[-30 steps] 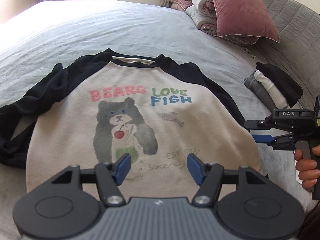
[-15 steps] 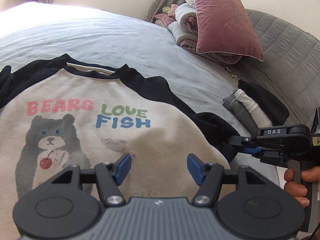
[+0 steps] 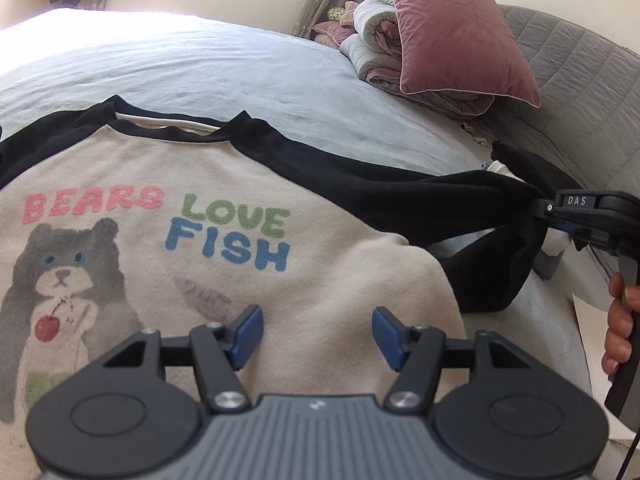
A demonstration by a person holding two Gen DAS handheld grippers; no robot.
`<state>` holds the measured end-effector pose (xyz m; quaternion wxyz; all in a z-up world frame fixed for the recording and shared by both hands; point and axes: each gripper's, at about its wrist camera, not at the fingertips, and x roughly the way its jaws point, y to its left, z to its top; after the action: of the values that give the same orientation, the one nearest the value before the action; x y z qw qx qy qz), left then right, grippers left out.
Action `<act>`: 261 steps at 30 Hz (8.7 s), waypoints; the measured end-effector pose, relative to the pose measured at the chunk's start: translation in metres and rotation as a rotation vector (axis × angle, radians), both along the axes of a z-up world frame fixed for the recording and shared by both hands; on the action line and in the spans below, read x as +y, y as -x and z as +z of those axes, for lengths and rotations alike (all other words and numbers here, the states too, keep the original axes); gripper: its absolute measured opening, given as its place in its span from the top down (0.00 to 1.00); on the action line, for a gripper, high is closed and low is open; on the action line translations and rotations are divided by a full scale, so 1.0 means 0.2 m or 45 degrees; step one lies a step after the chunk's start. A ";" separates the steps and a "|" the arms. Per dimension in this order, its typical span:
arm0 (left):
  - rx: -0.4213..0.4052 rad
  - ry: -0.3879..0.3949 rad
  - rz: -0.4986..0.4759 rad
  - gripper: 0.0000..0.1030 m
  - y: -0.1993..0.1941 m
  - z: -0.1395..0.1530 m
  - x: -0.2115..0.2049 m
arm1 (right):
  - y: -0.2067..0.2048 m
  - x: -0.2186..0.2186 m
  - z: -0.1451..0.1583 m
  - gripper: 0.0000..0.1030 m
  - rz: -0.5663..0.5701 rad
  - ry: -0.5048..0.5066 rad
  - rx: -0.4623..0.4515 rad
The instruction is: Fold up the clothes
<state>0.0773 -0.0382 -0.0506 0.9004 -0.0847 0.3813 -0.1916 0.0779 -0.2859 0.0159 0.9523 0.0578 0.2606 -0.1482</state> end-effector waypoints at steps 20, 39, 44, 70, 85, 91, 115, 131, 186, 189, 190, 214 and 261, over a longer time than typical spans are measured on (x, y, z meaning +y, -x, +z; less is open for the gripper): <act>0.035 0.446 -0.087 0.43 0.03 0.17 0.22 | 0.00 0.19 0.06 0.81 0.622 -0.784 0.050; 0.100 0.267 -0.150 0.42 0.02 0.01 0.06 | 0.02 0.16 0.05 0.43 0.644 -0.717 0.114; 0.100 0.273 -0.136 0.42 0.02 0.02 0.08 | -0.01 0.11 -0.07 0.43 0.540 -0.653 0.252; 0.113 0.318 -0.119 0.42 0.01 0.06 0.11 | 0.22 -0.30 0.14 0.94 -0.085 -0.265 0.000; 0.057 0.214 -0.109 0.54 -0.29 0.16 -0.02 | 0.25 -0.32 0.20 0.94 -0.142 0.031 -0.221; 0.081 0.153 -0.159 0.54 -0.44 0.09 -0.18 | 0.21 -0.31 0.23 0.94 -0.142 0.145 -0.266; -0.339 -0.411 -0.447 0.33 -0.80 0.06 -0.47 | -0.06 -0.29 0.10 0.94 -0.048 0.756 -0.197; -0.482 -0.473 -0.432 0.98 -0.70 0.02 -0.58 | -0.08 -0.41 -0.03 0.51 0.034 0.685 -0.007; -0.360 -0.316 -0.004 0.98 -0.77 0.04 -0.48 | 0.06 -0.77 0.53 0.92 0.408 0.139 -0.027; -0.370 -0.300 0.011 0.98 -0.77 0.04 -0.48 | 0.03 -0.71 0.62 0.92 0.292 0.234 0.110; -0.374 -0.295 0.016 0.98 -0.77 0.04 -0.48 | 0.00 -0.70 0.64 0.92 0.265 0.241 0.160; -0.255 -0.286 0.056 0.86 -0.79 0.07 -0.47 | -0.34 -1.00 0.29 0.57 0.009 -0.287 0.149; 0.186 -0.150 0.591 0.32 -0.04 0.43 1.34 | -0.22 0.13 0.61 0.53 0.240 -0.039 0.081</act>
<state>0.0848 0.2296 0.0351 0.8937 -0.1310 0.4261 0.0496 0.1224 -0.2599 0.1372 0.9522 0.0430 0.2972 -0.0557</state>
